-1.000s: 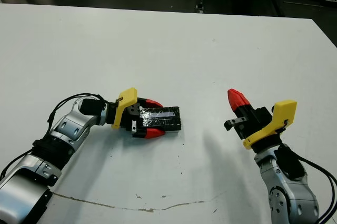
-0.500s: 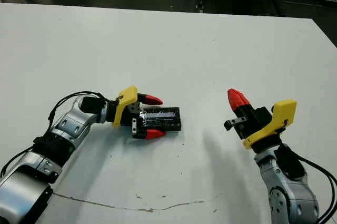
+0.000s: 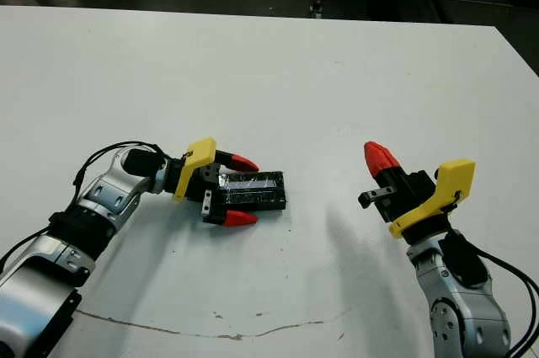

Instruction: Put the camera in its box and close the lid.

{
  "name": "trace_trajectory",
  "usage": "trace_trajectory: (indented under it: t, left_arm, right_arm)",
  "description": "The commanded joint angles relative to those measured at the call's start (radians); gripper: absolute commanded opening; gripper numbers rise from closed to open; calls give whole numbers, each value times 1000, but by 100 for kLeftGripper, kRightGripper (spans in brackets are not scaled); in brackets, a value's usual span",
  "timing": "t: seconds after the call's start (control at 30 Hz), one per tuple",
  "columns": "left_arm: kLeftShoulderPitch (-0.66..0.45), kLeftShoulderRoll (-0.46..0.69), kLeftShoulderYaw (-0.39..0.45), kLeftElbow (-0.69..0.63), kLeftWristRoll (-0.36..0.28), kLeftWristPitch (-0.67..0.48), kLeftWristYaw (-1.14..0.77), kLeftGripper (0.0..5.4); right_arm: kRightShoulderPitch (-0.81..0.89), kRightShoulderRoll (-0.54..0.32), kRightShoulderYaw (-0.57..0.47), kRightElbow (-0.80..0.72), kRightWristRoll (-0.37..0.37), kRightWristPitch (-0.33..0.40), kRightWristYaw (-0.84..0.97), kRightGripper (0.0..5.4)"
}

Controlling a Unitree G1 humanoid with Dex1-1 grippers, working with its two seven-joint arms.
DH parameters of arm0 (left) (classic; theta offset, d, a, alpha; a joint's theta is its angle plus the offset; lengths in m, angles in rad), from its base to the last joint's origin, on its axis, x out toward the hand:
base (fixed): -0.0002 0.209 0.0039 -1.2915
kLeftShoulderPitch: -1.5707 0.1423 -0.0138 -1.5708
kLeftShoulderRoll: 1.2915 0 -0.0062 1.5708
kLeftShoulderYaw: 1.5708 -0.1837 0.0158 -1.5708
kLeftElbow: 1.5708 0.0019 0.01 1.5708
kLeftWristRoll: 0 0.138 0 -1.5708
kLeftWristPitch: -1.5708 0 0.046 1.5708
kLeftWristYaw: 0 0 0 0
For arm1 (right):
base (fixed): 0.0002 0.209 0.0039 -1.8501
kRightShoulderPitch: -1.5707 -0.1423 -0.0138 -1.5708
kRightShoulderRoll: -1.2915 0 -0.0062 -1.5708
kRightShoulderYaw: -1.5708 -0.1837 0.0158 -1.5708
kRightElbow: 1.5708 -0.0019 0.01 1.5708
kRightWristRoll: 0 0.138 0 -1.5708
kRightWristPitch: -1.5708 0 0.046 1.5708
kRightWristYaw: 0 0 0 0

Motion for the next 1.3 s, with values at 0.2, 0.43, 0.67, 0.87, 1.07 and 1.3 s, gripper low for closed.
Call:
trace_trajectory:
  t: [0.2, 0.43, 0.67, 0.87, 1.07, 1.3]
  left_arm:
    - [70, 189, 60, -90, -30, 78, -117, 540]
    - [121, 286, 119, -179, -66, 222, -114, 540]
    - [131, 362, 202, -198, -62, 214, -43, 540]
    - [177, 345, 358, -405, -125, 421, 220, 532]
    - [287, 94, 501, -722, -284, 544, 601, 467]
    - [364, -96, 376, -956, -323, 561, 794, 358]
  right_arm:
    - [8, -12, -5, -3, -2, 16, -9, 0]
    - [7, -10, -3, 4, -2, 7, -1, 0]
    - [11, -11, -3, 4, -6, 5, -3, 0]
    - [8, -9, -2, 5, -3, 10, -3, 0]
    - [8, -7, 0, 4, 2, 13, -3, 0]
    - [10, -6, 1, 2, -6, 11, -11, 0]
